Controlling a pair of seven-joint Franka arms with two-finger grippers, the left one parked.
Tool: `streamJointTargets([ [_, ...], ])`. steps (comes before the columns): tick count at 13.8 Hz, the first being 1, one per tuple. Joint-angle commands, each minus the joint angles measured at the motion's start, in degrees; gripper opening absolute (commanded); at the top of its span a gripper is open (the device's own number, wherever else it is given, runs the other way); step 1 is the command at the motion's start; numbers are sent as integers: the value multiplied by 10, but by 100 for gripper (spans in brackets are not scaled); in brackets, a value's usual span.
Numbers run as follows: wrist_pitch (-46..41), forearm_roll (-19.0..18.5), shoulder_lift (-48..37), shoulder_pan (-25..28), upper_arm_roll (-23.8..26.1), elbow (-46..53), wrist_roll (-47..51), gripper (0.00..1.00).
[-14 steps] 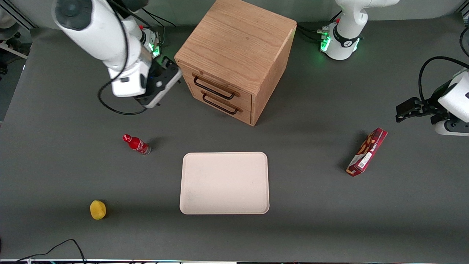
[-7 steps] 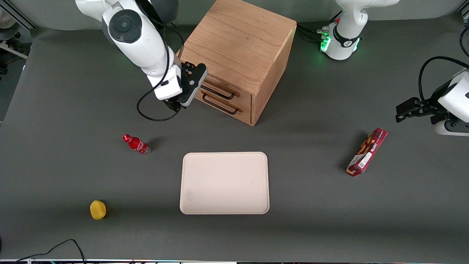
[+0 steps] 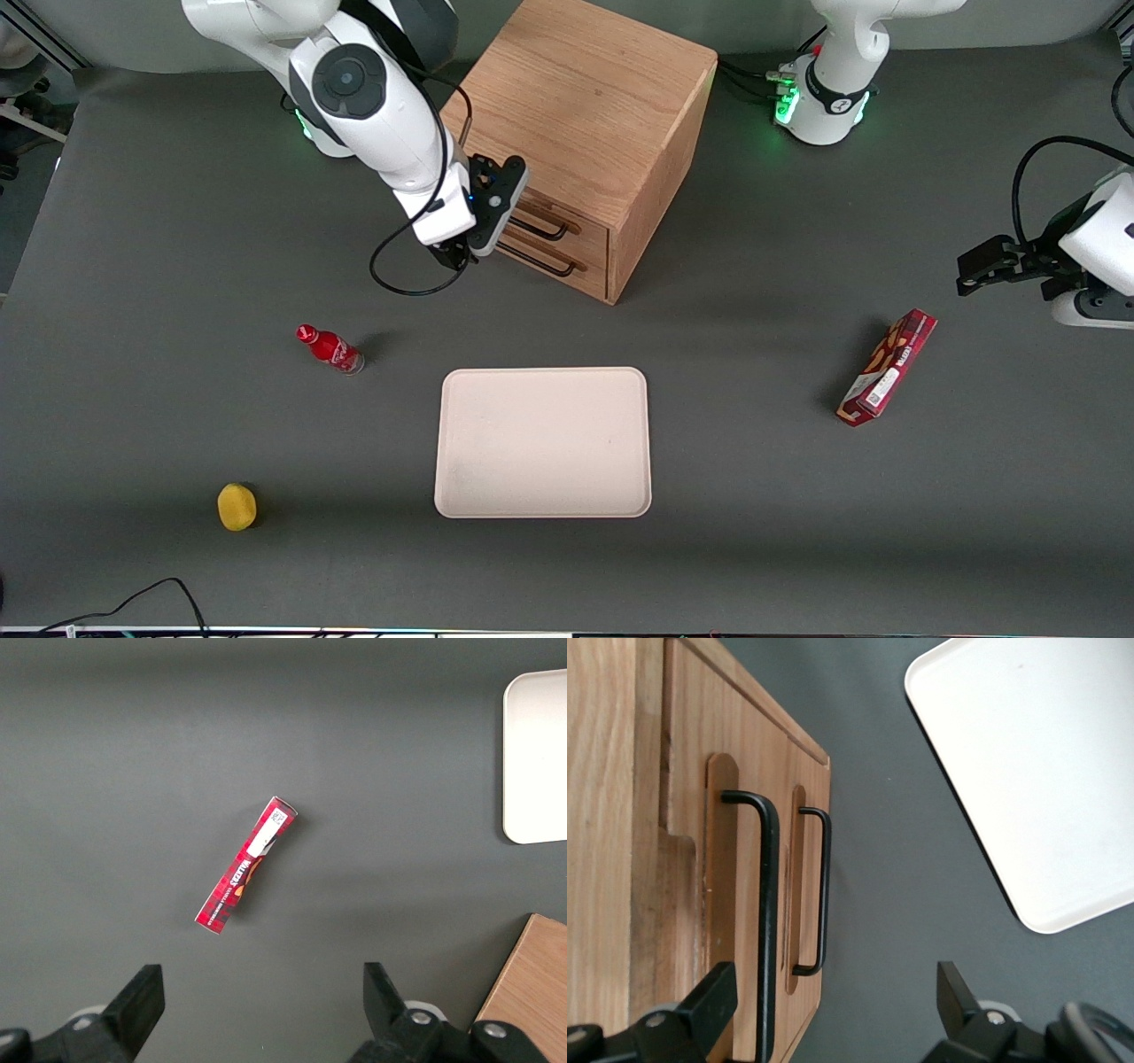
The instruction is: Open upper drawer
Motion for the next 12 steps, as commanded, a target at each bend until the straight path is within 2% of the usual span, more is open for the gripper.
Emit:
streamJointTargets([
  [1,30,8,-3,0,8,-28,1,100],
  [12,56,9,16,0,24,-52,42,100],
])
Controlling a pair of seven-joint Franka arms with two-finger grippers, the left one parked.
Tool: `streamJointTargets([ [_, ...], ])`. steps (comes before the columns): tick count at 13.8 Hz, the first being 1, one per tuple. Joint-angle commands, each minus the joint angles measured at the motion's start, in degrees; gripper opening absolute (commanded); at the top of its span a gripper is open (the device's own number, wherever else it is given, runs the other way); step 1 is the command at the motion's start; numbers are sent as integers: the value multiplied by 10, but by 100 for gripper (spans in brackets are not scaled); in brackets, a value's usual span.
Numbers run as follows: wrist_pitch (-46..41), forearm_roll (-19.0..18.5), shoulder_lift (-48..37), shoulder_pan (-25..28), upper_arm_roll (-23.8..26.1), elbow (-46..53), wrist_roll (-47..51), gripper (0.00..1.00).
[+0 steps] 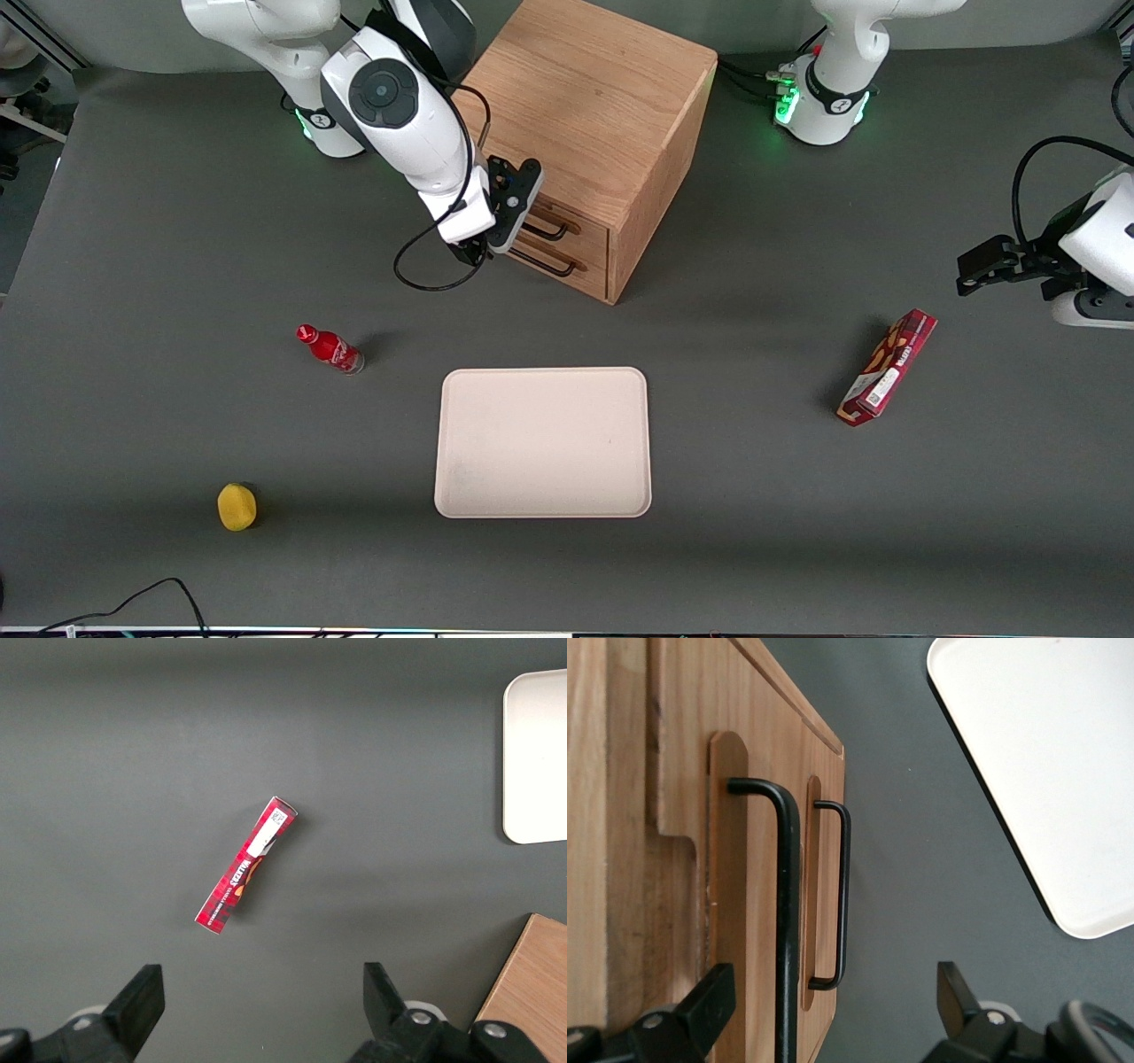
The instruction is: Open upper drawer
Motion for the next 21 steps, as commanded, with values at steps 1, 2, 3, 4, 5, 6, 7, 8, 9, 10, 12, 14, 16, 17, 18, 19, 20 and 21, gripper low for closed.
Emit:
streamJointTargets([
  [1,18,8,15,1,7,-9,19,100],
  [2,18,8,19,1,7,-8,19,100],
  [3,18,8,19,1,7,-7,19,100],
  [4,17,8,19,1,7,-6,19,100],
  [5,17,8,19,1,7,-6,19,100],
  [6,17,8,19,0,7,-4,19,100],
  [7,17,8,20,0,7,-2,19,100],
  [8,17,8,20,-1,7,-1,19,100],
  [9,15,8,20,-2,7,5,20,100],
  [10,14,8,21,-2,7,7,20,100],
  [12,15,8,21,-3,6,7,20,100],
  [14,12,8,23,-7,6,10,20,100],
  [16,5,8,31,-12,4,31,20,100],
  [17,3,8,34,-9,4,32,19,100],
  [18,3,8,35,-10,4,32,17,100],
  [19,3,6,37,-11,3,32,16,100],
  [20,3,5,38,-10,3,33,18,100],
  [21,3,6,38,-6,3,32,18,100],
])
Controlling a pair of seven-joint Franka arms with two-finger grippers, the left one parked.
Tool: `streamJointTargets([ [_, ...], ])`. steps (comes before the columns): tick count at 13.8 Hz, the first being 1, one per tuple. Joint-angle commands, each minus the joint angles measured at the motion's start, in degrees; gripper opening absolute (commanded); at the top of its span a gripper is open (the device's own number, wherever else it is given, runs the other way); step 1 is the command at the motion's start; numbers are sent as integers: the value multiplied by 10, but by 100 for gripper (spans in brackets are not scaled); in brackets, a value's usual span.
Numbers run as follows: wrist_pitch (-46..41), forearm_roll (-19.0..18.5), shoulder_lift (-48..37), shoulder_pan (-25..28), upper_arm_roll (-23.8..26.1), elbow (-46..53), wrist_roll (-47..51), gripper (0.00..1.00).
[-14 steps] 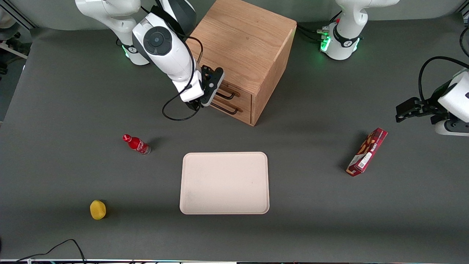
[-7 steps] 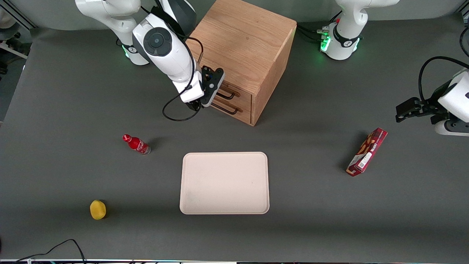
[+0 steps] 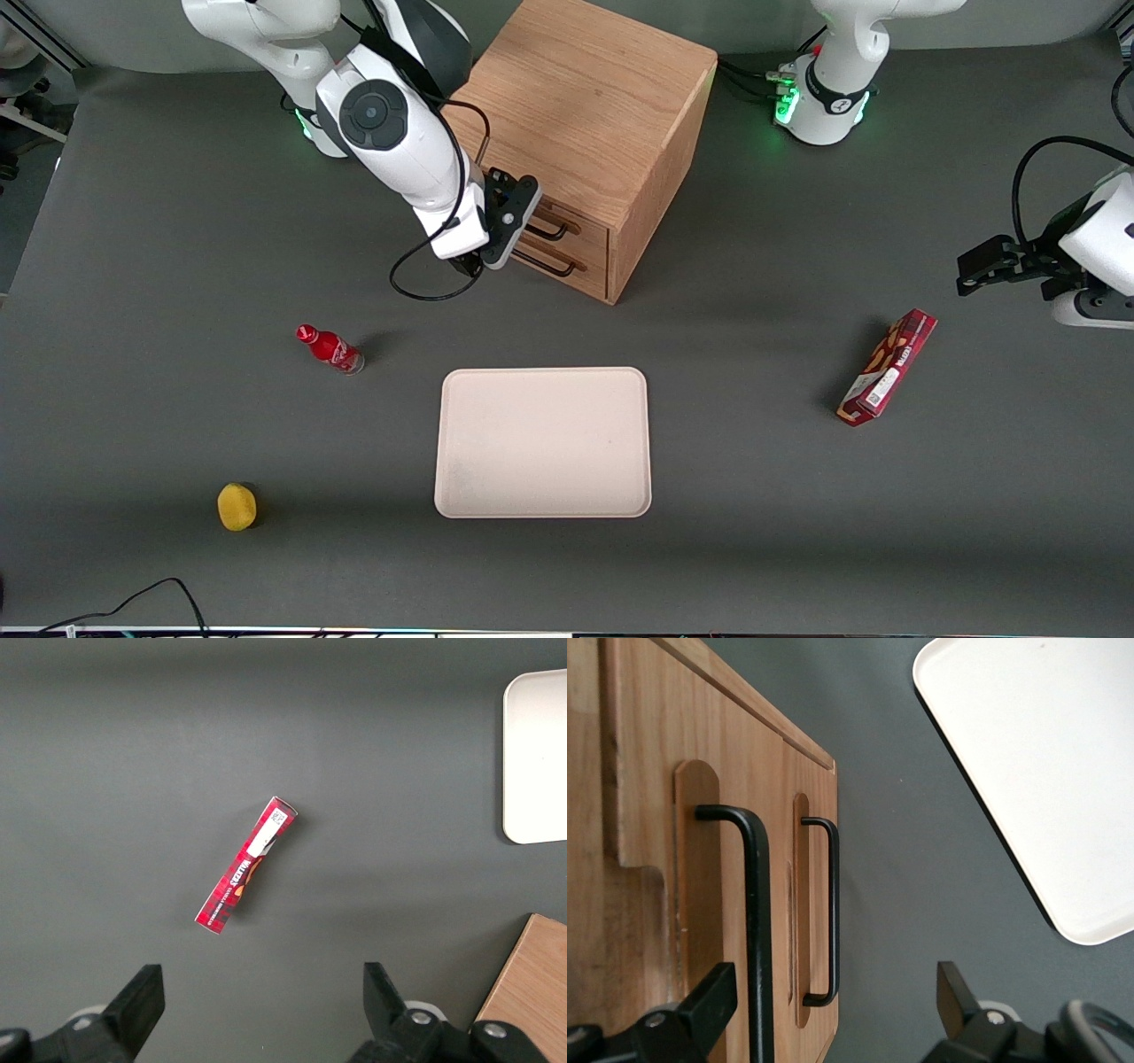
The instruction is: Open upper drawer
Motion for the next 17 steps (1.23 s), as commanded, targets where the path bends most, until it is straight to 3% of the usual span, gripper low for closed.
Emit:
streamJointTargets([
  [1,-5,1,11,5,3,15,10,100],
  [17,28,1,12,11,7,-26,35,100],
])
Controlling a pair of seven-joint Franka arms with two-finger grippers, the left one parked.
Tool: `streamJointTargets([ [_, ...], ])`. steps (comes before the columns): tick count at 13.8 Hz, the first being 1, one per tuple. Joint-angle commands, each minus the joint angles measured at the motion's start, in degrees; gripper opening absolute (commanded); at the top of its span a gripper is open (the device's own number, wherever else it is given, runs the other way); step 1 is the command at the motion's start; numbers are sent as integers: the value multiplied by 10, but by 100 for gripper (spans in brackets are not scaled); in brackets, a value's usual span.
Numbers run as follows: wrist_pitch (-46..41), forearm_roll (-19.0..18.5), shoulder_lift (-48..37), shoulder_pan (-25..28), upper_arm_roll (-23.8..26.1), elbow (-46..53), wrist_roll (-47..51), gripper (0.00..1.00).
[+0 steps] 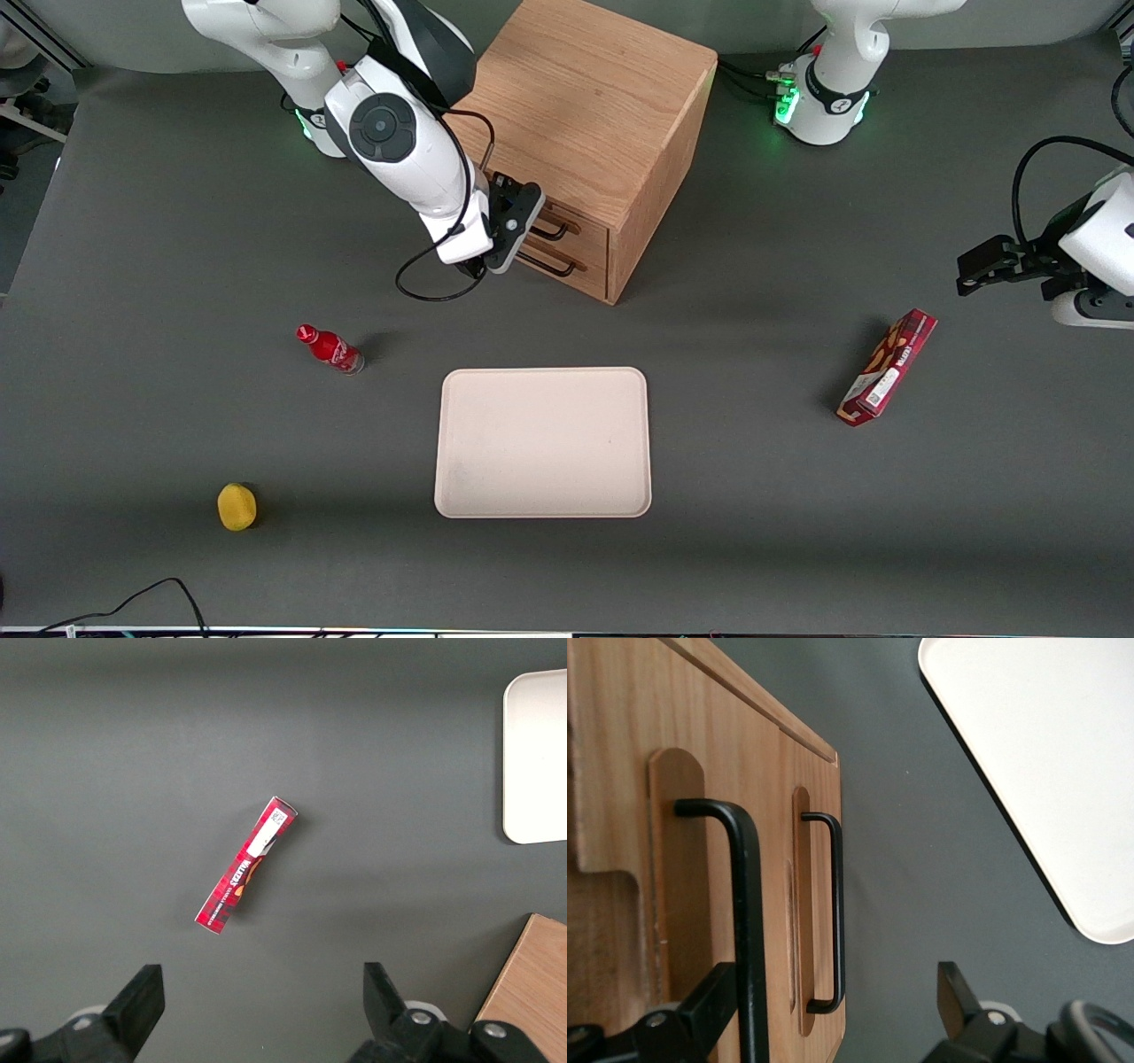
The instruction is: Open upper drawer
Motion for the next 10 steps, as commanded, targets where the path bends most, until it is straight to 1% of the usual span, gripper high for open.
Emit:
streamJointTargets([
  [1,15,0,2,10,5,-11,25,100],
  [3,21,-4,10,24,4,-11,34,100],
  [7,34,-16,23,25,4,-10,42,100],
  [10,35,-34,32,26,4,-4,46,100],
])
